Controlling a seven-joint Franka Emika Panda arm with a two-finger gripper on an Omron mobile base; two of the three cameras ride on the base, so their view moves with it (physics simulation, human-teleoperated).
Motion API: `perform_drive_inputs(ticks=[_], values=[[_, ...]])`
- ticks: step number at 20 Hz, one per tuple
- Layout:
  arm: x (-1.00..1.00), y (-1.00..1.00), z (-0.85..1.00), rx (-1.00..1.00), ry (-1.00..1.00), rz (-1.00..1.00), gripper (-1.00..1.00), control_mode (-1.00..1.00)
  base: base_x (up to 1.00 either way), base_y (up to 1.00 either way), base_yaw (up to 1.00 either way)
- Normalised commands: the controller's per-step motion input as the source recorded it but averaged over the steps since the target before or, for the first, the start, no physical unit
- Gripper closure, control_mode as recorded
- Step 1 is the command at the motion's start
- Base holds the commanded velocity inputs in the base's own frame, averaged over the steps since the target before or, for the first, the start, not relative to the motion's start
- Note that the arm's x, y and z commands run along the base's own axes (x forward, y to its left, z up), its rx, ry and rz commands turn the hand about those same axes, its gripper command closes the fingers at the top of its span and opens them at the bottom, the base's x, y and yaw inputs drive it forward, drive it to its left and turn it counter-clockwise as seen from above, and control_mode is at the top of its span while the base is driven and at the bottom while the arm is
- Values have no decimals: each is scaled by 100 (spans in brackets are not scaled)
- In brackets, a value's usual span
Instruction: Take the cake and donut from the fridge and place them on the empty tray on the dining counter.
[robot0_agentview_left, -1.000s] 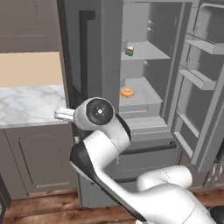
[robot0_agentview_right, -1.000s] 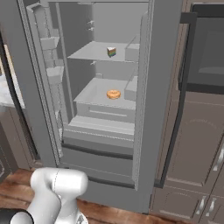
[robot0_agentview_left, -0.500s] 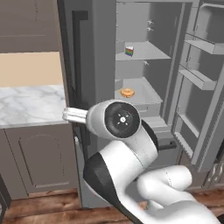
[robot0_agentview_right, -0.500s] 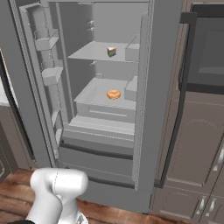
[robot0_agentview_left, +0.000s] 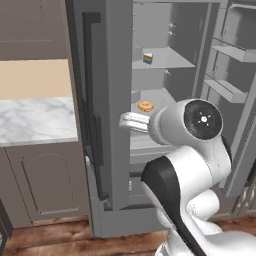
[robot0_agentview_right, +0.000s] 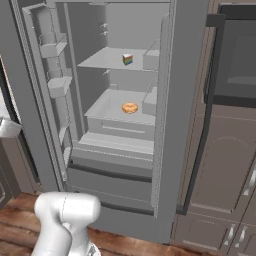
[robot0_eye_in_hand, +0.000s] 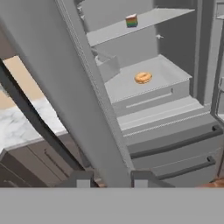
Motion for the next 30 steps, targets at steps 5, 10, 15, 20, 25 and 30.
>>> perform_drive_inputs(ticks=[5,10,15,20,25,30], values=[[-20,-87,-21,-2,-3,6,-100,-100,0,0,0],[5,-34,-2,-35,-20,47,-100,-100,0,0,0],[7,2,0,-69,-23,54,-100,-100,0,0,0],[2,-20,0,-76,-6,57,-100,-100,0,0,0],[-3,-61,-6,-75,-28,42,-100,-100,0,0,0],[10,-64,-18,-40,-62,18,-100,-100,0,0,0]])
